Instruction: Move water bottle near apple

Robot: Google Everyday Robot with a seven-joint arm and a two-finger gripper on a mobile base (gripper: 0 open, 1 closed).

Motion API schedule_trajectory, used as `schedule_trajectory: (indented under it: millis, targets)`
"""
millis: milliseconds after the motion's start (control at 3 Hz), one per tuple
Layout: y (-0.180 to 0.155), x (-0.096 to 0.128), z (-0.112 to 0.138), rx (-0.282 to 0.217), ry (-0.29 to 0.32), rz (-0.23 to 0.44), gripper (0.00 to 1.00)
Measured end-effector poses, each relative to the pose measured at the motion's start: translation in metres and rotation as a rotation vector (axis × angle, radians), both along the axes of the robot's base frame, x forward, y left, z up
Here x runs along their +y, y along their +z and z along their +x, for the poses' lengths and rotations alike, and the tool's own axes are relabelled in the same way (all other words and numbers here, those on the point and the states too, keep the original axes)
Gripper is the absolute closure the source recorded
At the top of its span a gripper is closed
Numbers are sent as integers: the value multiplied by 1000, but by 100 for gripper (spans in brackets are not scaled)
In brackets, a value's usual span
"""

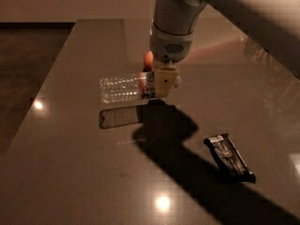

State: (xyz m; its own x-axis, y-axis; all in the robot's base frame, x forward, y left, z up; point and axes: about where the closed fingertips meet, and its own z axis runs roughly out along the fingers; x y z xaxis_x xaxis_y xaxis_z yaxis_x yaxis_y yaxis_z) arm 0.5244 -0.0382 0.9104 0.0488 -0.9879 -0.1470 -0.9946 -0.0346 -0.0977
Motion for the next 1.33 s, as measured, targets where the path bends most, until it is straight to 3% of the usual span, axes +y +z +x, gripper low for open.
schedule_trajectory:
  millis: [667, 1000, 1333]
  targets:
    - [-12, -81, 59, -33, -132, -32, 100]
    - [-27, -99, 77, -25, -177, -30, 100]
    - [-41, -105, 83, -15, -192, -34, 84]
